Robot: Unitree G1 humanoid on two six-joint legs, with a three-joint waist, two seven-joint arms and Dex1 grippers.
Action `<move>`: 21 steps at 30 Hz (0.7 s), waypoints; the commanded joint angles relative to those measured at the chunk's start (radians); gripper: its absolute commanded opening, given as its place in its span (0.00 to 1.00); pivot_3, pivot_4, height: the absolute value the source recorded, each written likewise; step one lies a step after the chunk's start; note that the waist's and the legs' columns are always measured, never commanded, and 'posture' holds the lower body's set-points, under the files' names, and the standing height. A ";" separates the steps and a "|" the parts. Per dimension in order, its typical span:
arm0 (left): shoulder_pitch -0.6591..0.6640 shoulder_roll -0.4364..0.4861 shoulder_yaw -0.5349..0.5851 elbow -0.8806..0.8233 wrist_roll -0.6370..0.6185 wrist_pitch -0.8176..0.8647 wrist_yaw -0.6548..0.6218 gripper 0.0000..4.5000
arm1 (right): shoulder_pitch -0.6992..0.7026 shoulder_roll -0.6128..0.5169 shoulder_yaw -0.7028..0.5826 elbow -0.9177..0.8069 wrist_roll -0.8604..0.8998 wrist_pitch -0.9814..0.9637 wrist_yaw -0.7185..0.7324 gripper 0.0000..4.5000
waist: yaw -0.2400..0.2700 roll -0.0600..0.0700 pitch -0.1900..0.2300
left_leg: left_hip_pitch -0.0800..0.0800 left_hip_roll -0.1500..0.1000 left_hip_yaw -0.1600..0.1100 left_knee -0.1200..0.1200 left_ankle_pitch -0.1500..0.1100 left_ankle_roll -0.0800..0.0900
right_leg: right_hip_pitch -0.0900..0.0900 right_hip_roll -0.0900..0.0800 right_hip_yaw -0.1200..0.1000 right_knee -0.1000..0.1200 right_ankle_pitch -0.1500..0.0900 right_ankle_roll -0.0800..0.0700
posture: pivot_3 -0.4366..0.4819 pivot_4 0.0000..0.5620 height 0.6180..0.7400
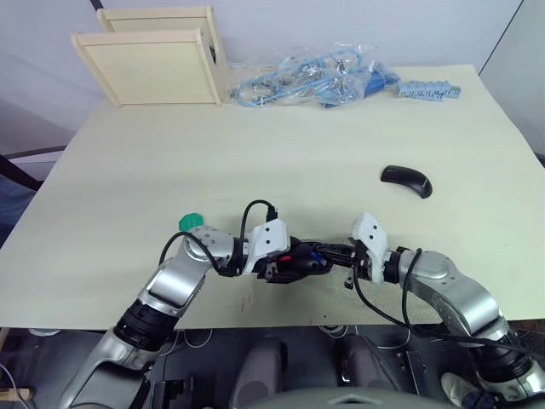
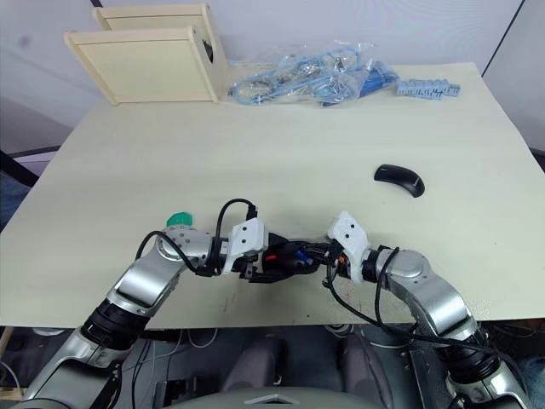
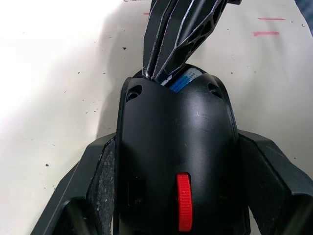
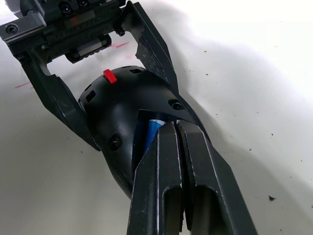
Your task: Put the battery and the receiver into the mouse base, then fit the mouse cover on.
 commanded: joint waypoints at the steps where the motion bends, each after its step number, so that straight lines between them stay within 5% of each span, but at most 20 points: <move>1: 0.017 0.008 -0.023 0.002 0.003 -0.003 -0.018 0.65 | 0.015 -0.037 -0.094 -0.090 0.101 0.014 0.065 0.01 | 0.000 0.000 0.000 | 0.000 0.000 0.000 0.000 0.000 0.000 | 0.000 0.000 0.000 0.000 0.000 0.000 | 0.48 0.27 1.00; 10: 0.023 0.009 -0.020 0.006 0.002 -0.016 -0.017 0.65 | 0.126 -0.183 -0.294 -0.220 0.207 -0.073 0.184 0.01 | 0.001 0.000 0.001 | 0.000 0.000 0.000 0.000 0.000 0.000 | 0.000 0.000 0.000 0.000 0.000 0.000 | 0.48 0.27 1.00; 13: 0.031 0.013 -0.017 0.009 0.002 -0.025 -0.017 0.65 | 0.149 -0.208 -0.360 -0.216 0.256 -0.074 0.205 0.19 | 0.001 0.000 0.001 | 0.000 0.000 0.000 0.000 0.000 0.000 | 0.000 0.000 0.001 0.000 0.000 0.000 | 0.48 0.27 1.00; 16: 0.028 0.009 -0.015 0.019 0.003 -0.031 -0.018 0.65 | 0.215 -0.250 -0.410 -0.223 0.264 -0.116 0.265 0.55 | 0.001 0.000 0.001 | 0.001 0.000 0.001 0.000 0.000 0.000 | 0.000 0.000 0.000 0.000 0.000 0.000 | 0.48 0.27 1.00; 21: 0.021 0.004 -0.003 0.032 -0.011 -0.036 -0.021 0.65 | 0.317 -0.280 -0.451 -0.229 0.255 -0.181 0.315 0.98 | 0.002 -0.001 0.001 | 0.001 0.000 0.001 0.000 0.000 0.000 | 0.001 0.000 0.000 0.000 0.000 0.000 | 0.48 0.27 1.00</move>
